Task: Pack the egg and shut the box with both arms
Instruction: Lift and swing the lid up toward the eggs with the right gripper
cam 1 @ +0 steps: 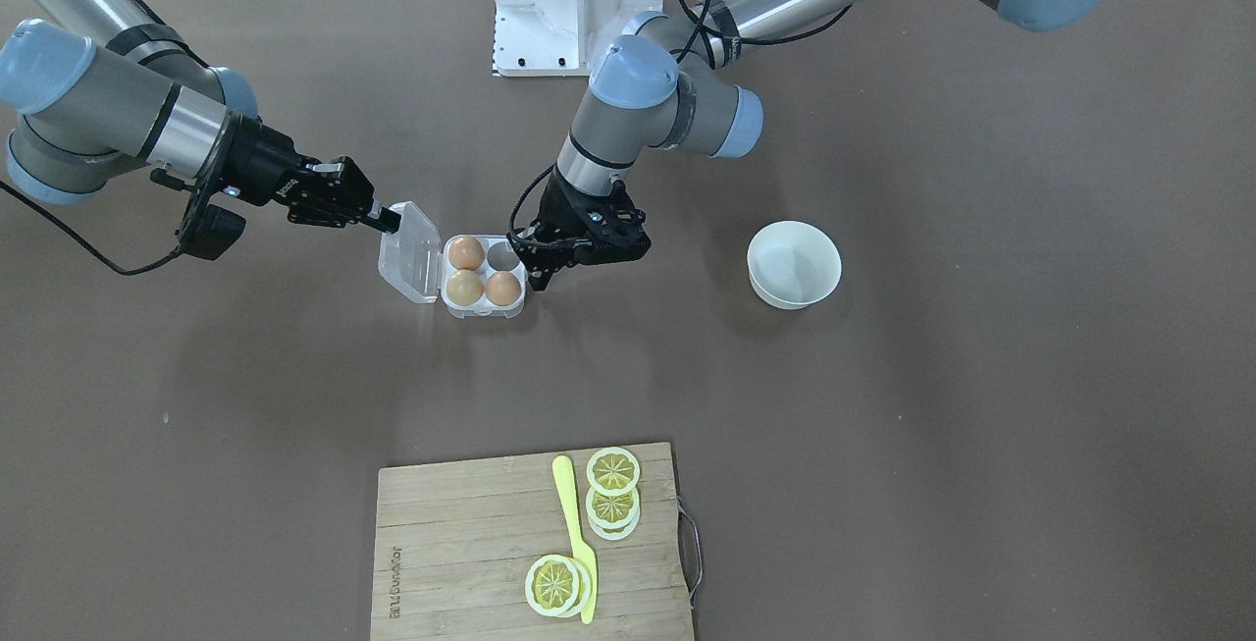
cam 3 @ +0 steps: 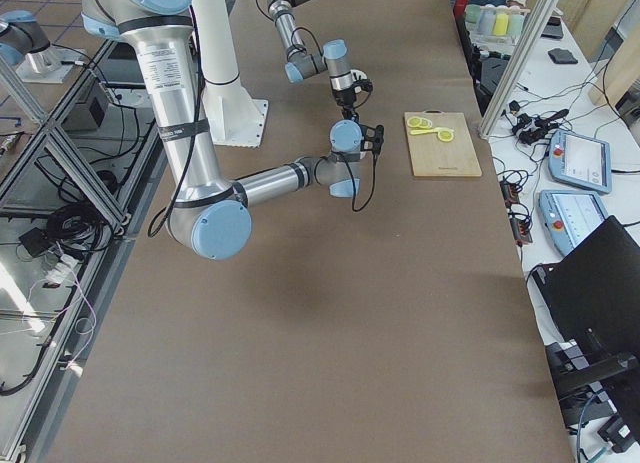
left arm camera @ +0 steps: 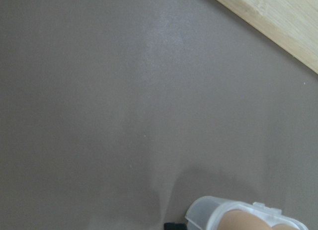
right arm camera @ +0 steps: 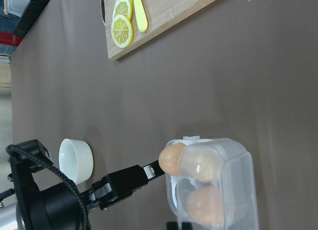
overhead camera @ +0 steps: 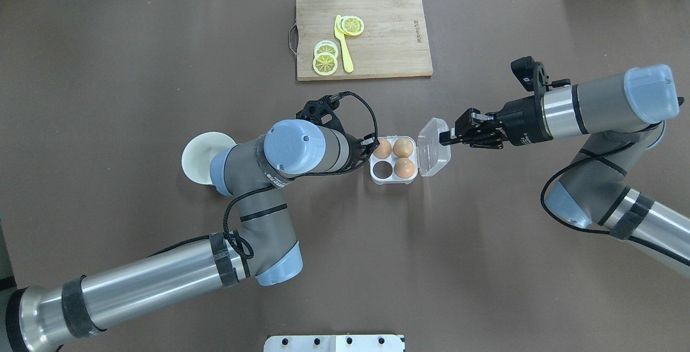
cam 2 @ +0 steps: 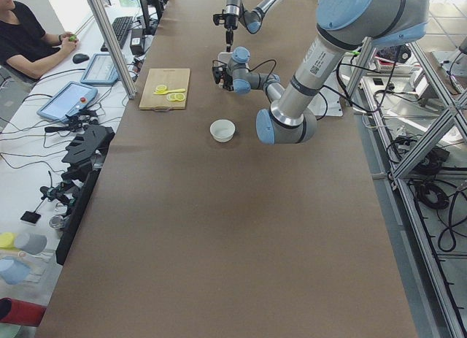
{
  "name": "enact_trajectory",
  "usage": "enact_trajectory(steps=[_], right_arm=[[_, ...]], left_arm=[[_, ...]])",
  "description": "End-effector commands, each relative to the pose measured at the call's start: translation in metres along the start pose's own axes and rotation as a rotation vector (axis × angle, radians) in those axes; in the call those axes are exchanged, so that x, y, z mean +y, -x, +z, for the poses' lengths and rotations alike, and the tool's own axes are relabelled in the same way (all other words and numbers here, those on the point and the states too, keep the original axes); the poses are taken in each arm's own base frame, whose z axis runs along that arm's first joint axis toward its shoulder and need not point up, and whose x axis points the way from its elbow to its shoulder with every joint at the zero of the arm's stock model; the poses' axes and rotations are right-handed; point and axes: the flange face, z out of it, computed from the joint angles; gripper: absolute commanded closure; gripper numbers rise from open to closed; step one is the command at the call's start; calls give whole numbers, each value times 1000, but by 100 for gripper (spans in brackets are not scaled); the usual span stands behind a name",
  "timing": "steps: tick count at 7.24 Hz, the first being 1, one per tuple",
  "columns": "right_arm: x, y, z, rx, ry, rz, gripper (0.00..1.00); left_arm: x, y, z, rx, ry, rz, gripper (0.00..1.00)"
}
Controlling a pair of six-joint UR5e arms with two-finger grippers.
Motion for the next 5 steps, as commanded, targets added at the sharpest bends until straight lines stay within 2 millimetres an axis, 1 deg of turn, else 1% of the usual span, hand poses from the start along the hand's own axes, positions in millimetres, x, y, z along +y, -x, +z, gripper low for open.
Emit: enact_trajectory(steps=[1,5], right_arm=[[0,11,7,-12,5,-3,97],[4,11,12,-10,11,-1,97]], left_arm=[[0,-1,-1,7,1,-6,100],[1,-1,0,7,3,-10,100]])
